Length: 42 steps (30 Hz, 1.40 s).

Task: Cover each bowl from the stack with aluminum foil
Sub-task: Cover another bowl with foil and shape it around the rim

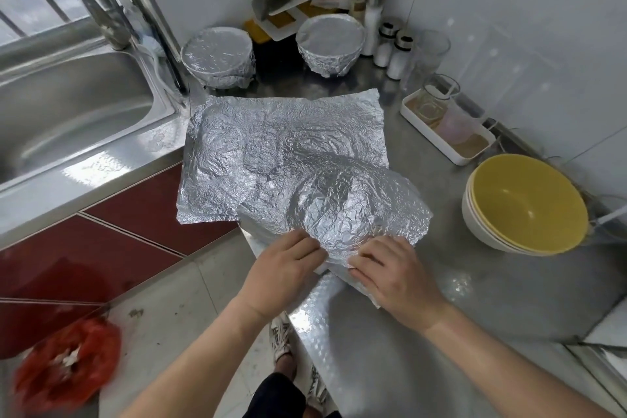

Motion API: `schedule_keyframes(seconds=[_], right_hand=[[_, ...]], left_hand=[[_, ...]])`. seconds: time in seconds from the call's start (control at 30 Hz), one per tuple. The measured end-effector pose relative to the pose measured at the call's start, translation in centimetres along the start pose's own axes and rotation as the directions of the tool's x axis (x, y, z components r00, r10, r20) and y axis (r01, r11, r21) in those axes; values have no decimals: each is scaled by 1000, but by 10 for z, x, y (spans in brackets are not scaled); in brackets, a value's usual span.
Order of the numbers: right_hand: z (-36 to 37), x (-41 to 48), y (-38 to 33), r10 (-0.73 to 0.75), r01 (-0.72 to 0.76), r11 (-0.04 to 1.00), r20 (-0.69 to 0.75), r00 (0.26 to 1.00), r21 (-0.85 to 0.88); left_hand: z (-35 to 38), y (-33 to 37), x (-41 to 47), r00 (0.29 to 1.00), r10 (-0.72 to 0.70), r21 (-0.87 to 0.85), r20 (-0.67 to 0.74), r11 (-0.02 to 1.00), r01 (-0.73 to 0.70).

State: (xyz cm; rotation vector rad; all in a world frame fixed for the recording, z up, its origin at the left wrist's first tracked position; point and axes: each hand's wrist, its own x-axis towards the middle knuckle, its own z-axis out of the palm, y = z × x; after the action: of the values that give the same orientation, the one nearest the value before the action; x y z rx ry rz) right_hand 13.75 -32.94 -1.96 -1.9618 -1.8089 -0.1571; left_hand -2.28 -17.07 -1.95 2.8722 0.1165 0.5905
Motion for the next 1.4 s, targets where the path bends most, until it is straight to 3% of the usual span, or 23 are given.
schedule_keyframes(seconds=[0.23,0.4,0.63,0.73,0.9,1.13,1.4], right_hand=[[16,6,-7,30,-33,996,-29,999,-84],[21,6,-16,51,-58,991,-60,997,-117],[25,16,-28,109,-130,977,-127,986,-171],[25,20,-44,163,-172,977,-80,983,-128],[9,29,-40,240,-237,967,-20,971,95],[5,21,-3,119,-142,979,151,981,146],[6,16,-3,-53,55,998,129,990,-10]], left_hand=[[-8,5,2,989,-144,-52,30,988,145],[-4,12,7,991,-127,-55,43,990,129],[-8,9,12,994,-91,-87,-55,993,86],[-9,-1,3,994,-99,-75,-41,993,96],[-15,-1,-1,958,-287,-134,9,949,286],[-16,8,4,981,-170,-212,97,959,187],[-12,0,4,990,-98,-120,101,987,110]])
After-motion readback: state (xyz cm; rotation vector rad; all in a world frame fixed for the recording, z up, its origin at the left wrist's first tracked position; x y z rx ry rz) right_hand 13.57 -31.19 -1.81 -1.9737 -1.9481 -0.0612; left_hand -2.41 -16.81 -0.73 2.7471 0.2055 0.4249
